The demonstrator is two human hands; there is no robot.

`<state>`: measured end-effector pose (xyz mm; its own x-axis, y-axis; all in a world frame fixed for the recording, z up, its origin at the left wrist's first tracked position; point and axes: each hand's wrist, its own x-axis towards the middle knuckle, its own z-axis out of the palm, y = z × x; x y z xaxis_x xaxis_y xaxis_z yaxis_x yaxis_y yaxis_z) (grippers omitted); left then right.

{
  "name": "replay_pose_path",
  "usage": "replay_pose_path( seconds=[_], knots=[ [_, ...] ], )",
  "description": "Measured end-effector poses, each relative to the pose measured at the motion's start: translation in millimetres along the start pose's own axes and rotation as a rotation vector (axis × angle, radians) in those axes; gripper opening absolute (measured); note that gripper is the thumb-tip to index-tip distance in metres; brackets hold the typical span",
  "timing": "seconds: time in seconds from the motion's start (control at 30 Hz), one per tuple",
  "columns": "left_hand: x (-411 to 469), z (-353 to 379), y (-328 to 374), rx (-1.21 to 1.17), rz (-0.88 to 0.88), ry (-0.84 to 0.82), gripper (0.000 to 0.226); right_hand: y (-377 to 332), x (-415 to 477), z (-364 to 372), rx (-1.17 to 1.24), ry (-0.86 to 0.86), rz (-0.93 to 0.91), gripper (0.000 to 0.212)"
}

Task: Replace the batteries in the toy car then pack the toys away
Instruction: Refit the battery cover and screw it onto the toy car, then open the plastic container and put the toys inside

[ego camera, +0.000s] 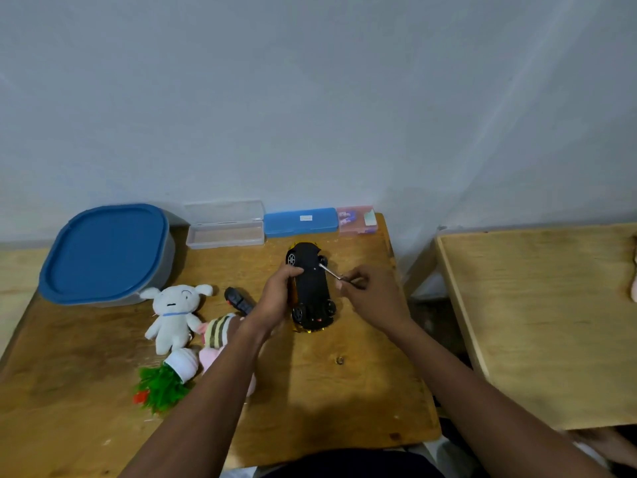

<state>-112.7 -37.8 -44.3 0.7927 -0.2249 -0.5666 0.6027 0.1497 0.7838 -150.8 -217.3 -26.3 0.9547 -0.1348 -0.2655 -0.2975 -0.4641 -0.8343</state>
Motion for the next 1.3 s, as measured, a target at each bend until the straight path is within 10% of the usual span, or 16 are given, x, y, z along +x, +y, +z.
replay_pose_path(
  seconds=[0.27, 0.73, 1.3],
  knots=[
    [14.3, -6.9, -5.0, -0.133, -0.16, -0.169, 0.044, 24.5, 19.7, 15.1, 0.366, -0.079, 0.159, 0.014],
    [59.7, 29.2, -31.1, 1.126, 0.075, 0.522, 0.077, 77.4, 67.3, 32.4, 0.42, -0.056, 0.519, 0.019],
    [45.4, -43.1, 11.5, 1.116, 0.26, 0.664, 0.072, 16.1, 103.4, 55.9, 0.142, -0.134, 0.132, 0.034]
  ],
)
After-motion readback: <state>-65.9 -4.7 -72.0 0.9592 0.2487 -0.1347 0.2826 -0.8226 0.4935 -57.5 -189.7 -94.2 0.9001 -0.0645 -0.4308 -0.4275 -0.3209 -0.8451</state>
